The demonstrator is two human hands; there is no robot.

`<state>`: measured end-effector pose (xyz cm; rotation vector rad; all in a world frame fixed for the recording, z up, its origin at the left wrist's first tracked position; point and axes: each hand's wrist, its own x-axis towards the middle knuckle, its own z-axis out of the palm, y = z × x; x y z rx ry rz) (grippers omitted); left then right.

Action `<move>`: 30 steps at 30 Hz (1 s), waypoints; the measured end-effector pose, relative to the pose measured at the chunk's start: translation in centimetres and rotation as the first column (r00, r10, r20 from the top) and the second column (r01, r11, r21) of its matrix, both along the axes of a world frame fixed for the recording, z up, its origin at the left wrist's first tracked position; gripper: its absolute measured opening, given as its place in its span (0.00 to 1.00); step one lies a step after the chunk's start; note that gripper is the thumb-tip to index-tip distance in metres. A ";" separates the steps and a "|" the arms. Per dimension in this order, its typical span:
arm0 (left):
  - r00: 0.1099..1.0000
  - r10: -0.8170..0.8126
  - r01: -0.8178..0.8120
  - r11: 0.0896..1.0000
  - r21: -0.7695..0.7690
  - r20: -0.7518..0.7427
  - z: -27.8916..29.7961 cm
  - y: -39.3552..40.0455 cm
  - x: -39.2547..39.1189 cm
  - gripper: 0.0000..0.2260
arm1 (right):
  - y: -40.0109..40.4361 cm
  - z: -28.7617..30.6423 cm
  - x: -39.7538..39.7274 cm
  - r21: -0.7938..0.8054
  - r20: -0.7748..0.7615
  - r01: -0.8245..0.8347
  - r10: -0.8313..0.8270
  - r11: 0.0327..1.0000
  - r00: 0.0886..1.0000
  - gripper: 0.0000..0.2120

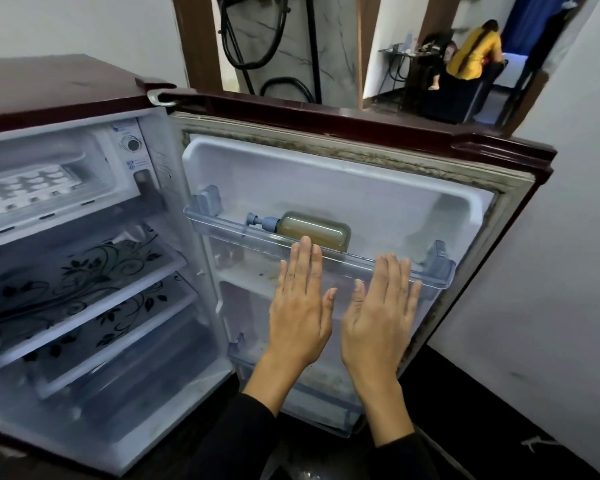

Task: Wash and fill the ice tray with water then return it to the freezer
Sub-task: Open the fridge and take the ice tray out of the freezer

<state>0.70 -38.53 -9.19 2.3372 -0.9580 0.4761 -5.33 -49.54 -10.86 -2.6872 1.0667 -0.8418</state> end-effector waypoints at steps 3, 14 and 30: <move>0.998 -0.040 0.036 0.996 -0.086 -0.042 0.7 -0.2 0.2 0.25 | 0.7 2.8 0.1 0.053 0.261 -0.081 0.064 0.995 0.963 0.25; 0.767 0.288 -0.609 0.611 -0.507 -0.574 1.2 13.0 3.6 0.19 | 8.7 9.9 6.6 0.373 0.556 -0.651 0.402 0.662 0.728 0.27; 0.478 0.611 -0.873 0.250 -0.419 -0.631 4.8 33.7 21.8 0.21 | 26.5 8.7 34.6 0.721 0.423 -0.674 0.666 0.164 0.614 0.21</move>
